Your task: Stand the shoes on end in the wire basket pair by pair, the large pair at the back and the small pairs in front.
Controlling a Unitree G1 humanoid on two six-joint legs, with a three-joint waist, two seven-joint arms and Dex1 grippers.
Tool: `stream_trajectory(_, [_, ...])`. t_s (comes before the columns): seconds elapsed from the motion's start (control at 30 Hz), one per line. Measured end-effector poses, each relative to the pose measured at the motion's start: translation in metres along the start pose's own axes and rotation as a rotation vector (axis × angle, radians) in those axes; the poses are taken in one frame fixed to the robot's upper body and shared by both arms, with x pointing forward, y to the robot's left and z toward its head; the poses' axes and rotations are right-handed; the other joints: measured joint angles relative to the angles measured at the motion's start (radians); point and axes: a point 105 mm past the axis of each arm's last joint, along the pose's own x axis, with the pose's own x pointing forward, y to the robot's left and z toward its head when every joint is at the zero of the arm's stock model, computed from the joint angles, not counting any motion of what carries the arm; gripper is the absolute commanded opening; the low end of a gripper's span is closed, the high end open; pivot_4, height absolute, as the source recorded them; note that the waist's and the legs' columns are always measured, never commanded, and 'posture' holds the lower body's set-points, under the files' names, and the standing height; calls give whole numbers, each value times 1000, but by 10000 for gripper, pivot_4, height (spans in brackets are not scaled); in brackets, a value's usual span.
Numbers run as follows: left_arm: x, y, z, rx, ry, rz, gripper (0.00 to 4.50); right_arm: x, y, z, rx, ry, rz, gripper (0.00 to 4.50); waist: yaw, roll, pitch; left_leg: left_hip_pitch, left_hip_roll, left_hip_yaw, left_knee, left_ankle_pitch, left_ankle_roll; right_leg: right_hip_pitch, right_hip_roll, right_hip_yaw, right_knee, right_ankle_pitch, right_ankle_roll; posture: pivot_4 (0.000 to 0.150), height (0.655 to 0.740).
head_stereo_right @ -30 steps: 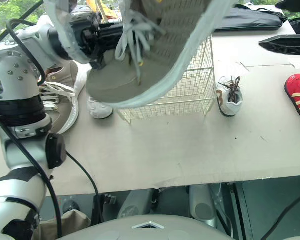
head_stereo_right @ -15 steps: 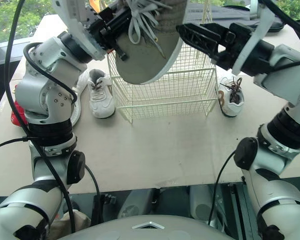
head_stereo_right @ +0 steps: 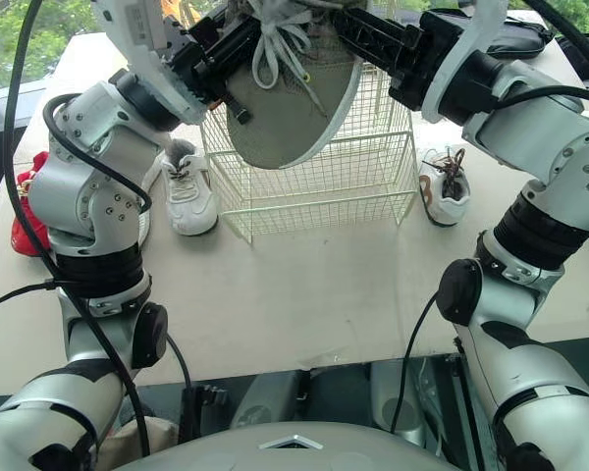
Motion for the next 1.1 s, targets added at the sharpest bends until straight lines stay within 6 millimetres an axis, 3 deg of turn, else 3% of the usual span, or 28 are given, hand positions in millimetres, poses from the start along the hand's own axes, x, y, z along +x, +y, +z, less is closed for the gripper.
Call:
stream_trajectory(0.03, [-1,-1,-1,-9,5,-1,3306,0,-1,-2,6,4,0,8934,0,0,0,0,0,0,0,0,0,0,0,0,0,0,0,1500,7400])
stream_trajectory(0.1, [-3,-2,-5,-25,18,-6,3306,1,-3,-7,19,12,-1,4230,0,0,0,0,0,0,0,0,0,0,0,0,0,0,0,1500,7400])
stream_trajectory(0.13, [-4,-2,-6,-34,29,-9,11244,1,-4,-9,26,14,-1,2549,0,0,0,0,0,0,0,0,0,0,0,0,0,0,0,1500,7400])
stream_trajectory(0.2, [-7,-1,-6,-65,34,-23,16982,2,-3,-11,31,12,6,1951,-1,0,0,0,0,0,0,0,0,0,0,0,0,0,0,1500,7400])
stream_trajectory(0.33, [-12,-6,-5,-158,65,-71,34272,1,-4,-11,11,17,5,1030,0,0,0,0,0,0,0,0,0,0,0,0,0,0,0,1500,7400])
stream_trajectory(0.5, [-36,-11,2,-418,169,-166,35029,-2,-8,-3,-39,2,-2,268,-6,0,0,0,0,-1,0,0,0,0,1,0,0,0,0,1500,7400])
stream_trajectory(0.7, [-73,-1,17,-524,251,-145,35029,-4,-22,15,-59,-29,-9,225,-17,0,0,1,0,-1,-1,0,0,0,1,0,0,0,0,1500,7400])
stream_trajectory(0.87, [-104,-9,5,-551,329,-73,35029,4,-13,56,-150,-124,78,34,-26,0,0,3,1,0,-6,0,0,0,1,1,-2,0,0,1500,7400])
stream_trajectory(1.0, [-114,-30,10,-562,240,-91,35029,17,-18,94,-382,-260,81,22,-23,0,0,3,1,3,-7,0,0,-1,0,3,-3,0,0,1500,7400])
stream_trajectory(1.1, [-116,-31,18,-519,196,-76,35029,23,-22,99,-576,-297,120,5,-18,-1,0,3,1,4,-7,0,0,0,0,3,-3,0,0,1500,7400])
